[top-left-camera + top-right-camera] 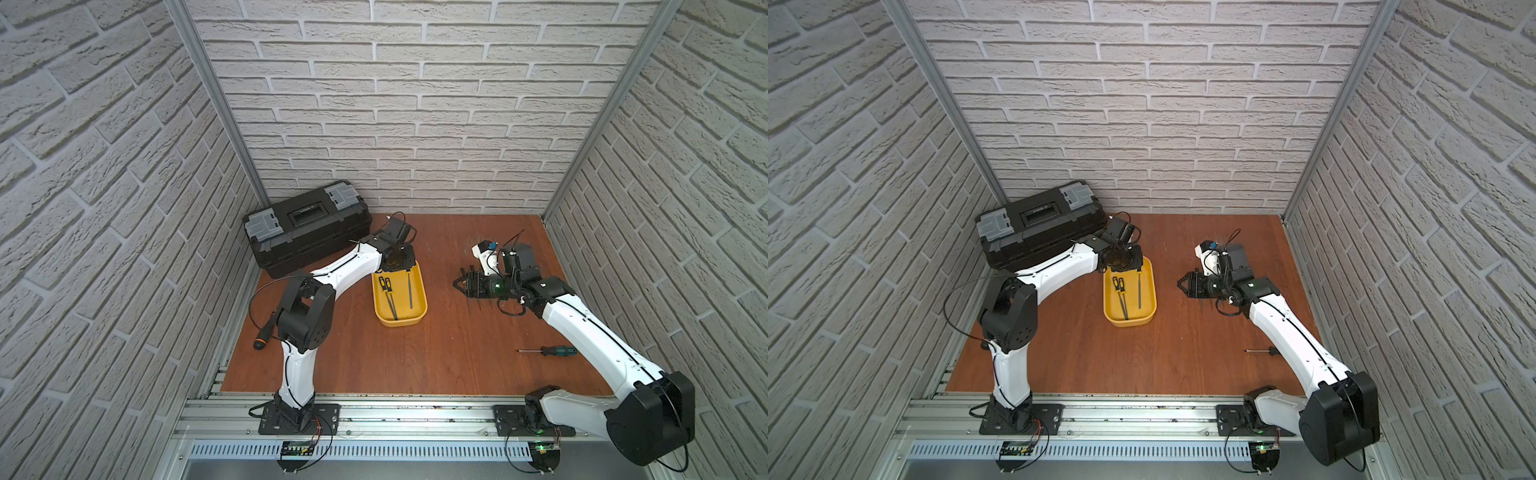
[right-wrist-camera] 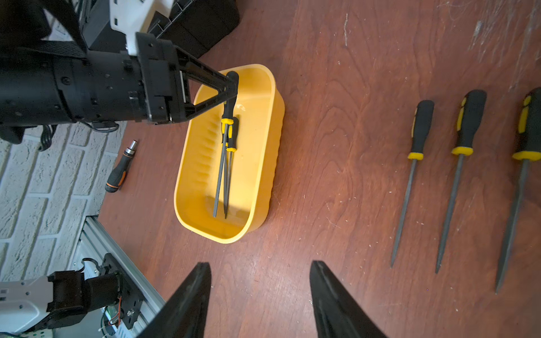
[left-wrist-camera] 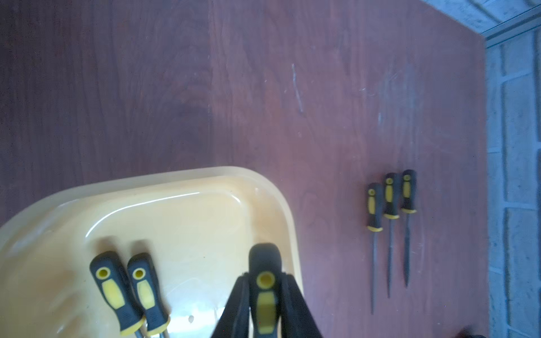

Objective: Take the file tool out of the storage box
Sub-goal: Pick up the file tool from the storage box.

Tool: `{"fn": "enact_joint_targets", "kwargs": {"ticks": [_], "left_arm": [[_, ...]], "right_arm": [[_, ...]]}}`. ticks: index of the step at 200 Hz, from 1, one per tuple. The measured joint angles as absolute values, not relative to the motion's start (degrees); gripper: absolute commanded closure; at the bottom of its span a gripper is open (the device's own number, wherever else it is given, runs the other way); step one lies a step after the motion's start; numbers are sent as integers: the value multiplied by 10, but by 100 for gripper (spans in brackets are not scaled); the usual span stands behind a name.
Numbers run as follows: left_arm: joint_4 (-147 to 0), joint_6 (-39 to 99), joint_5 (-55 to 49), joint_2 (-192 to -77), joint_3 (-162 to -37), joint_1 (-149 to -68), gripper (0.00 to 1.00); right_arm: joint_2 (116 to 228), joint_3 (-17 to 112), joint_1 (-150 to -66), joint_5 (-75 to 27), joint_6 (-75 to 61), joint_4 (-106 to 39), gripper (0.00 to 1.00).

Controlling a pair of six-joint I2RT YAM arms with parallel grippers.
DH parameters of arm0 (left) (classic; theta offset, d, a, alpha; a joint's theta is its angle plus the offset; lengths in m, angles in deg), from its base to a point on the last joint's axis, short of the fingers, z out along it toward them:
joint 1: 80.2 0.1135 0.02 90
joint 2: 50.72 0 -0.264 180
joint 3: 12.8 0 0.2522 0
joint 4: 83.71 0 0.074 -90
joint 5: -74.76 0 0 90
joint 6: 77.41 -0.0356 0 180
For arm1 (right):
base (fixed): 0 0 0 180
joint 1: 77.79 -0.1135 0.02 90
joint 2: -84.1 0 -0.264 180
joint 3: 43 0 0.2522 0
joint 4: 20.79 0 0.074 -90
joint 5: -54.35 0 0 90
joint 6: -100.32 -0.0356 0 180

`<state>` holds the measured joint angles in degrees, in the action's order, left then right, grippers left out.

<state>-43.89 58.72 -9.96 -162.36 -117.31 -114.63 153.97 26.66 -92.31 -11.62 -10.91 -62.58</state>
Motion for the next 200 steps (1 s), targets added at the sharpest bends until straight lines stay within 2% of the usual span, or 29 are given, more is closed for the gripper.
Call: {"fn": "enact_joint_targets", "kwargs": {"ticks": [88,109,154,200], "left_arm": [[-496,628,-58,-1578,-1155,-1146,85],[-506,637,-51,-1568,-1153,-1146,85],[-521,649,-43,-1549,-1153,-1146,85],[-529,657,-34,-1545,-1153,-1146,85]], "right_arm": [[1577,257,-971,-86,-175,-544,56],[1592,257,-986,-83,-185,-528,62],[1611,257,-1012,-75,-202,-503,69],[1626,257,-1026,-73,-209,-492,71]]}}
